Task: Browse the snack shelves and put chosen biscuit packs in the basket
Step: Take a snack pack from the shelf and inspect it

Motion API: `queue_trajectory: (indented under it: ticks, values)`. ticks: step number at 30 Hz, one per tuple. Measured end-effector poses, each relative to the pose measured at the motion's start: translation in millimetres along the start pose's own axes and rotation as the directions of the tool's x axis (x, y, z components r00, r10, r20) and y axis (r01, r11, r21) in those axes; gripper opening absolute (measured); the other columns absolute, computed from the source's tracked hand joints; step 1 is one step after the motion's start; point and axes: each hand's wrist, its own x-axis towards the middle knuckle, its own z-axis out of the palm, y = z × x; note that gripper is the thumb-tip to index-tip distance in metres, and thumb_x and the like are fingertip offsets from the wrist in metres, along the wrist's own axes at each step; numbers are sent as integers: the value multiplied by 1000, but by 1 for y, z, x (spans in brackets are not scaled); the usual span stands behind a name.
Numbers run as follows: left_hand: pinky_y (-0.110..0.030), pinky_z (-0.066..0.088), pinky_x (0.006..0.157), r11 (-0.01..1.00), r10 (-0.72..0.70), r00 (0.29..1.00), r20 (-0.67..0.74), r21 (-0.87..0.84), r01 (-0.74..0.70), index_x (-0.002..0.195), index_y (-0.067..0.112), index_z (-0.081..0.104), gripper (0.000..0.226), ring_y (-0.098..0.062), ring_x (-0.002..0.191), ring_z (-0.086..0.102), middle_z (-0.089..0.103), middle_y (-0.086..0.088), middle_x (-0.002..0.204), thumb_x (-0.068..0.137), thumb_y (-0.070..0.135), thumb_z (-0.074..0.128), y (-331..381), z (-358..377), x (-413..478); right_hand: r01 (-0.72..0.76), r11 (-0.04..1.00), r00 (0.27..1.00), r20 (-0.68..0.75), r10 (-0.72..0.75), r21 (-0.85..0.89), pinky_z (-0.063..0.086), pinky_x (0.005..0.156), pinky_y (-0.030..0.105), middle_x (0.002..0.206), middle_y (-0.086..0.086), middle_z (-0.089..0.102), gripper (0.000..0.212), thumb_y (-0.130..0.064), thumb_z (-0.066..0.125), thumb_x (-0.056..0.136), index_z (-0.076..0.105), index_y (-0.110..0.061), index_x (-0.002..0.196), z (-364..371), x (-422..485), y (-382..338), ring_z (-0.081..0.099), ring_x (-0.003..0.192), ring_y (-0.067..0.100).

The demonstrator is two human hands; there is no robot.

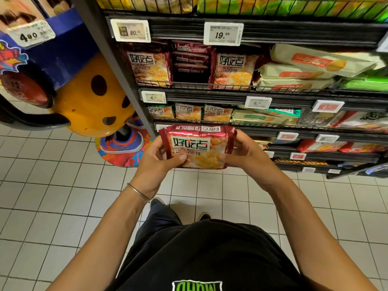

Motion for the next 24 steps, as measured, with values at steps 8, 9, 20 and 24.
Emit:
queue_trajectory:
  ticks: [8,9,20,24]
  values:
    - [-22,58,87,982,104,994,-27,163,-98,121,18,65,38,-7,104,72,78,7,108,91,-6,71,-5,-3,15,54,991,998,-25,-57,-121,59,97,49,121,-5,68,53,-5,82,85,56,-28,125,10,19,-3,66,114,16]
    - [-24,58,88,981,109,993,-43,168,-101,121,18,65,38,-8,104,72,77,5,109,91,-5,70,-4,-4,16,44,993,999,-21,-47,-112,59,96,48,121,-5,68,53,-10,82,86,55,-30,127,12,22,-4,66,114,17]
    - [-42,50,108,984,-136,974,-182,88,154,156,21,34,83,-23,132,55,54,-7,145,88,26,81,18,3,64,167,982,946,-266,-185,-90,57,73,18,115,-8,68,43,-10,85,84,59,-18,118,21,72,-13,68,101,4]
    - [-57,47,109,887,-271,959,79,-367,281,153,13,40,72,-33,127,63,62,-19,141,89,28,70,37,10,94,349,868,835,-303,-459,-354,53,88,25,121,6,57,49,-3,86,78,58,-19,115,29,97,-21,58,113,19]
